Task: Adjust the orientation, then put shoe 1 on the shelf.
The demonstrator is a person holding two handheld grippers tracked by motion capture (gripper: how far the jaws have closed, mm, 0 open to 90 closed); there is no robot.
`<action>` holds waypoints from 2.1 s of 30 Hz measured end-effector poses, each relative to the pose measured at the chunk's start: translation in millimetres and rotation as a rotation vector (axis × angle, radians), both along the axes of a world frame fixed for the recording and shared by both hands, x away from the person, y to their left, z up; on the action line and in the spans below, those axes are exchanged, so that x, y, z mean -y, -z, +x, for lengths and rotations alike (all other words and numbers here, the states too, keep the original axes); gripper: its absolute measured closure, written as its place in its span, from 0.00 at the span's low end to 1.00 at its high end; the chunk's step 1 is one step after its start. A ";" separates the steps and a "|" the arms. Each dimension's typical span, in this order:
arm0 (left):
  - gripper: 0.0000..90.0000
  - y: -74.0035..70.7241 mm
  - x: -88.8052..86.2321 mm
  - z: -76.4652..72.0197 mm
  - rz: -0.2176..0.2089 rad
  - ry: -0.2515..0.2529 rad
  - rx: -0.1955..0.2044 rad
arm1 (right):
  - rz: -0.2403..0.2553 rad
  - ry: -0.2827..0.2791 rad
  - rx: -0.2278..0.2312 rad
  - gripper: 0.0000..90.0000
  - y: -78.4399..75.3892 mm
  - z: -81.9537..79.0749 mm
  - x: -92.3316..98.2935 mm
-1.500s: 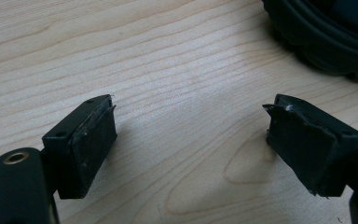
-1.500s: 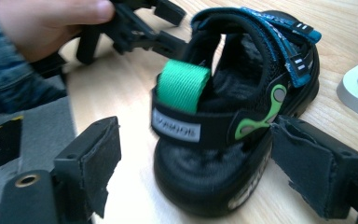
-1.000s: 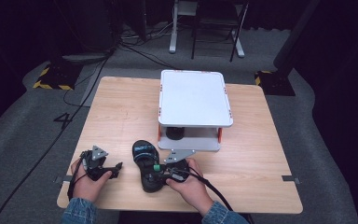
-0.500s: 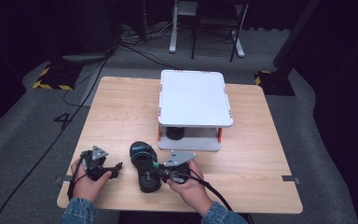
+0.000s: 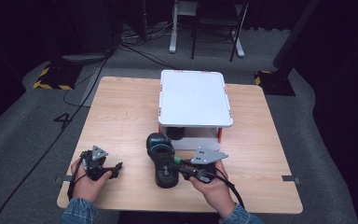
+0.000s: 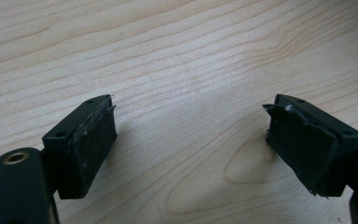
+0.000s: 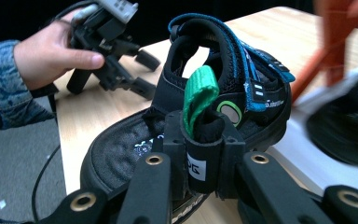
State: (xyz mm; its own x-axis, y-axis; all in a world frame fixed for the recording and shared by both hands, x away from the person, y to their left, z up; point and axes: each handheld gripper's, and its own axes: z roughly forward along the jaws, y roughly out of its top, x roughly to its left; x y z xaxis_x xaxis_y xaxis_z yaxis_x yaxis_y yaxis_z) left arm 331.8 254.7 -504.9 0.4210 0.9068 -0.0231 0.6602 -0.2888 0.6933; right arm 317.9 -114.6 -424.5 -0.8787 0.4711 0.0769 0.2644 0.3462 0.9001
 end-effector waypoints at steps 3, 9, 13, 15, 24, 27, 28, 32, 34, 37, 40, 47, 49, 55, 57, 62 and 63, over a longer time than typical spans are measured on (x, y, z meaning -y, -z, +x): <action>0.17 0.0 0.0 0.0 0.001 0.001 0.000 | 0.032 0.033 -0.009 0.88 -0.9 -0.9 18.2; 0.17 0.0 0.0 -0.2 0.000 0.001 0.000 | 0.008 0.084 0.000 0.88 -5.0 2.2 38.7; 0.17 0.0 0.0 -0.2 0.000 0.001 0.000 | 0.003 0.131 -0.009 0.88 -7.0 3.8 52.1; 0.17 0.0 0.0 -0.2 0.000 0.001 0.000 | 0.002 0.161 -0.007 0.88 -8.6 5.0 58.2; 0.17 0.0 0.0 -0.2 0.000 0.001 0.000 | -0.045 0.308 0.000 0.87 -6.7 18.2 79.0; 0.17 0.0 0.0 -0.2 -0.001 0.001 0.000 | -0.051 0.345 -0.004 0.87 -1.0 24.3 83.3; 0.17 0.0 0.0 -0.2 0.000 0.001 0.000 | -0.052 0.354 -0.006 0.87 0.6 26.0 84.8; 0.17 0.0 0.0 -0.2 0.000 0.001 0.000 | -0.053 0.383 -0.017 0.87 6.2 32.2 90.4; 0.17 0.0 0.0 -0.2 0.000 0.001 0.000 | -0.056 0.395 -0.014 0.87 8.2 34.0 92.5; 0.17 0.0 0.0 -0.2 0.000 0.001 0.000 | -0.057 0.410 -0.016 0.87 10.8 37.5 96.0; 0.17 0.0 0.0 -0.2 0.000 0.001 0.000 | -0.055 0.417 -0.013 0.87 12.9 40.0 98.0; 0.17 0.0 0.0 -0.9 0.002 -0.001 0.003 | -0.072 0.426 -0.007 0.87 19.0 47.7 96.4; 0.17 -0.1 0.0 -1.0 -0.001 -0.001 -0.002 | -0.078 0.432 0.001 0.87 20.8 51.5 92.8; 0.17 0.0 0.2 -0.2 -0.001 -0.001 -0.001 | -0.100 0.446 0.024 0.87 29.0 66.1 81.8; 0.17 0.0 0.2 -0.2 -0.001 -0.001 -0.001 | -0.115 0.453 0.032 0.87 32.2 73.2 77.5; 0.17 0.0 0.1 -0.2 -0.002 -0.001 -0.001 | -0.140 0.451 0.062 0.87 38.3 89.6 69.4; 0.17 0.0 0.1 -0.1 -0.002 0.000 -0.001 | -0.150 0.452 0.067 0.87 39.4 92.6 68.4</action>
